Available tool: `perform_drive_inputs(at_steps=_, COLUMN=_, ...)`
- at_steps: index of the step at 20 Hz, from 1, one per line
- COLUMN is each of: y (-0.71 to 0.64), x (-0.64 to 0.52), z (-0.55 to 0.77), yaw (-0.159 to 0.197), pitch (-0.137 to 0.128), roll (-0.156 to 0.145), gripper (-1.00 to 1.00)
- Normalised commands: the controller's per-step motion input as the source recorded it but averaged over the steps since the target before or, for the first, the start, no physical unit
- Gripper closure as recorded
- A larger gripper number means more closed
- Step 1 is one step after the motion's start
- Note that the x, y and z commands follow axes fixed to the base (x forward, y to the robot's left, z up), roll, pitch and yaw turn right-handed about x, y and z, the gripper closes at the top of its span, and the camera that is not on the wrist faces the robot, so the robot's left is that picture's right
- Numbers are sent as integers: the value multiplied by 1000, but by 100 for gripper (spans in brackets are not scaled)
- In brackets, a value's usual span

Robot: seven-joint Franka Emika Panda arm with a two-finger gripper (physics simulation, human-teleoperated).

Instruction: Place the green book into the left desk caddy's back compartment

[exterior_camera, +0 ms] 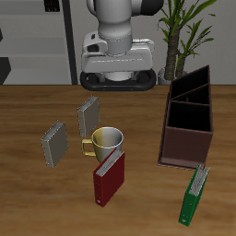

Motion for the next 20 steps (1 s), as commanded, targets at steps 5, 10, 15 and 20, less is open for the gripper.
perform_drive_inputs(at_steps=5, y=285, x=249, z=137, yaw=-78, pitch=-9, roll=-59, gripper=-100)
perform_drive_inputs(at_steps=10, y=386, x=251, z=170, yaw=-9, pitch=-16, roll=-8, gripper=-100)
perform_drive_inputs(at_steps=15, y=605, x=392, z=234, yaw=-15, pitch=-36, roll=14, gripper=-100)
perform_drive_inputs(at_steps=20, y=591, x=525, z=128, yaw=-41, pitch=-28, roll=-27, gripper=-100)
